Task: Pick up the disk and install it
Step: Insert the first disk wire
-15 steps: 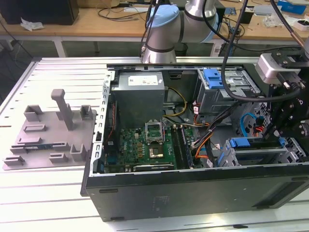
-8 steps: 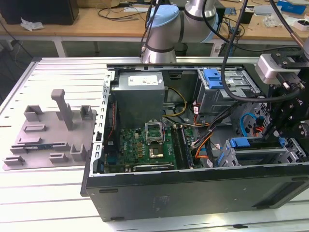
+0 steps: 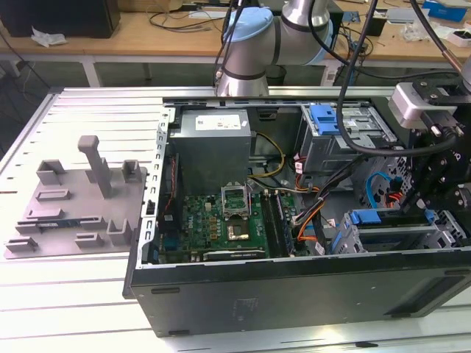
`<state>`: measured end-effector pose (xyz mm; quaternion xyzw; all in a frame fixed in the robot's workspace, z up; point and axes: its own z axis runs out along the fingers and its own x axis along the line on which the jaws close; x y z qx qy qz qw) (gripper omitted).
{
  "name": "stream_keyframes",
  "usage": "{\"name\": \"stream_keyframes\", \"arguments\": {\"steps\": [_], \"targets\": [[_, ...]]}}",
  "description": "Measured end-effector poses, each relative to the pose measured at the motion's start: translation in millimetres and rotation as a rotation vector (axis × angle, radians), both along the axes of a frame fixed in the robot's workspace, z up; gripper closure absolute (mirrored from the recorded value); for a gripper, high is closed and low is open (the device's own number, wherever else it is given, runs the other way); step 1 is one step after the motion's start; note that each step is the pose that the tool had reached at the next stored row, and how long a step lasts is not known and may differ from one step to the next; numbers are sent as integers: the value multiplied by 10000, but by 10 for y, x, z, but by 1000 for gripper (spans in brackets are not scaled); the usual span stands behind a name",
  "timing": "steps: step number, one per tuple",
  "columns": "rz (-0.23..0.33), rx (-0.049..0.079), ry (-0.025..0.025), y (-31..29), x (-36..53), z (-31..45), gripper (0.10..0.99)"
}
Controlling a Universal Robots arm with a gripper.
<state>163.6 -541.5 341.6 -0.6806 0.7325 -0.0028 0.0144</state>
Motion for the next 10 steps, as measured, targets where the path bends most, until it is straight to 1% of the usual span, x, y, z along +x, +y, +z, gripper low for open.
{"name": "stream_keyframes", "arguments": {"steps": [10], "targets": [[-1, 8, 0, 0, 0, 2, 922]]}}
